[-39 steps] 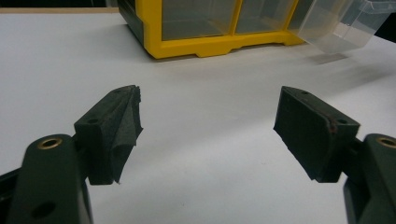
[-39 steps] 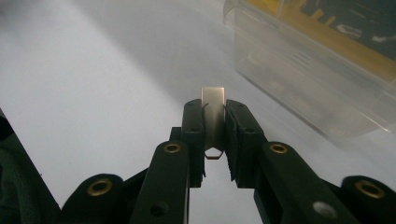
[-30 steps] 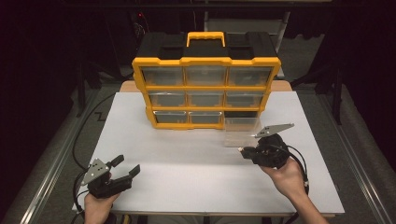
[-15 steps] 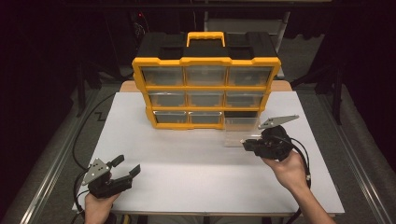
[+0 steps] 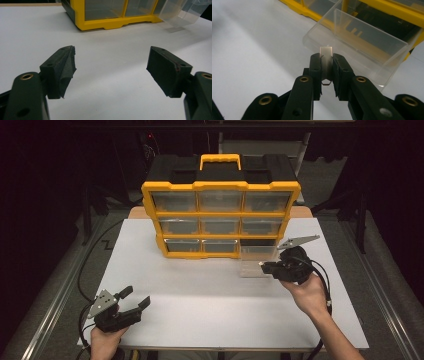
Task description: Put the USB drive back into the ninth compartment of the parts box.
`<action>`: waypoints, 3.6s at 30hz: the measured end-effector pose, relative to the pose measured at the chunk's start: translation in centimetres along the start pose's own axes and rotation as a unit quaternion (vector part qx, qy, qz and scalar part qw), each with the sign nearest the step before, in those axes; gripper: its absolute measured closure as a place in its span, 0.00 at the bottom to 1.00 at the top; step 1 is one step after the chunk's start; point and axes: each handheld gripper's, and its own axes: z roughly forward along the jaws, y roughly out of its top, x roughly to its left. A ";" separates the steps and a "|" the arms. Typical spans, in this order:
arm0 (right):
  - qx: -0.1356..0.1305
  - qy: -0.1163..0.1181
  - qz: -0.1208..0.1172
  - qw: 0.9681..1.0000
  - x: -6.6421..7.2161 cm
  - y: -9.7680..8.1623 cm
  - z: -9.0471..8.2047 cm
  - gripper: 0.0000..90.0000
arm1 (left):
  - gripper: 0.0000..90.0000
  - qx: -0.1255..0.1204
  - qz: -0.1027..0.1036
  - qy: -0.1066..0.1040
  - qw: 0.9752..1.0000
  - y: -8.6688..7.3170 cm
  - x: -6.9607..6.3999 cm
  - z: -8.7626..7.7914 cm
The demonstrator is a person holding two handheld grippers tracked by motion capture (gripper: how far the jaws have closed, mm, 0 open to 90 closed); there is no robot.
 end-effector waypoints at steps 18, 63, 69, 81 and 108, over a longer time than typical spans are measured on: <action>0.019 -0.039 0.028 0.999 -2.5 1.9 2.4 0.89 | 0.26 0.000 0.002 -0.001 1.000 0.0 0.0 -0.1; -0.086 -0.065 -0.014 0.994 0.2 -3.2 -1.6 0.43 | 0.26 -0.001 -0.005 -0.001 1.000 0.0 0.1 0.0; -0.104 -0.067 -0.011 0.992 0.5 -4.7 -1.9 0.41 | 0.26 0.000 -0.003 -0.002 1.000 0.0 0.0 0.0; -0.111 -0.068 0.003 0.992 0.5 -6.8 -1.5 0.39 | 0.26 -0.001 -0.002 -0.001 1.000 0.0 0.1 0.0; -0.134 -0.080 0.037 0.987 -1.0 -11.1 -1.9 0.37 | 0.27 0.002 -0.001 0.000 1.000 0.0 0.0 0.1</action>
